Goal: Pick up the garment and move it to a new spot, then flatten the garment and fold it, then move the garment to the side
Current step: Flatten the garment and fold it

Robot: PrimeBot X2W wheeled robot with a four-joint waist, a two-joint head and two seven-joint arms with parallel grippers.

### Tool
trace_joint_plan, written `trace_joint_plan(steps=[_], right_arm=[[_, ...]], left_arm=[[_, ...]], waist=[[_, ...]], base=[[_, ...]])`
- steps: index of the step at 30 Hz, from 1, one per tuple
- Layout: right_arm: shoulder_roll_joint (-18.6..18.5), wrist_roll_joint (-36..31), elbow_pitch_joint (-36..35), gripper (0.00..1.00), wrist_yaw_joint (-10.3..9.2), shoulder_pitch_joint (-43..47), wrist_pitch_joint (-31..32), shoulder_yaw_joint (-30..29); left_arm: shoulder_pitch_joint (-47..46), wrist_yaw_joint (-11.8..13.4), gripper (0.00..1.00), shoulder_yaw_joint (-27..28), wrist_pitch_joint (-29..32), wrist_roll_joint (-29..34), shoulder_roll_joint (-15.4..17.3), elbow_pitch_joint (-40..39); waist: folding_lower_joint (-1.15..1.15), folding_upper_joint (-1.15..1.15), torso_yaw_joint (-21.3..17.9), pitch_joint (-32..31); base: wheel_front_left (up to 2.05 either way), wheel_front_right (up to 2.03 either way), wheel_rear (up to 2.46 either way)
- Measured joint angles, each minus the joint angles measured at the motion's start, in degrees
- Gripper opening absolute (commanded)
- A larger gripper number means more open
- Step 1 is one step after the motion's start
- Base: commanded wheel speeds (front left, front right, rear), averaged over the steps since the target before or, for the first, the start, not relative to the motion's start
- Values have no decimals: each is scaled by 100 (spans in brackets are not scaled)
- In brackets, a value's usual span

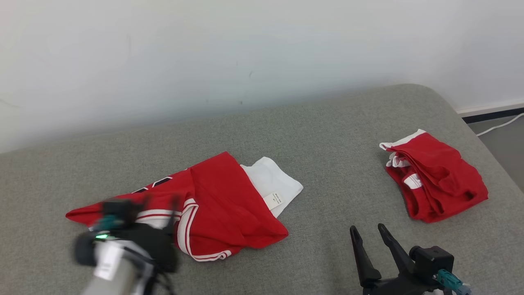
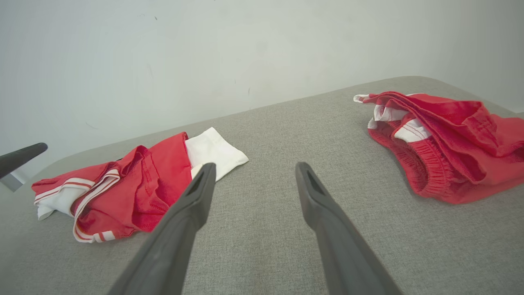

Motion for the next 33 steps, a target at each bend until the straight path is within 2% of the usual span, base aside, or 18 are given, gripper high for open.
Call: trace_joint_plan(steps=[4, 10, 19, 33], right_arm=[[-1, 0, 1, 100, -4, -5, 1, 1], [20, 0, 1, 100, -3, -53, 4, 103], [29, 0, -22, 100, -3, -60, 9, 152], [52, 8, -54, 100, -4, -252, -8, 141]], left_arm=[[-1, -374, 100, -647, 57, 318, -502, -312], [-1, -459, 100, -1336, 285, 664, -853, -481], [-36, -504, 100, -1741, 691, 920, -795, -291], [-388, -489, 100, -1758, 1066, 992, -709, 194]], waist=[[0, 0, 16, -4], [0, 0, -97, 13], [0, 0, -468, 144], [1, 0, -1104, 627]], base=[[0, 0, 0], [0, 0, 0], [0, 0, 0], [0, 0, 0]])
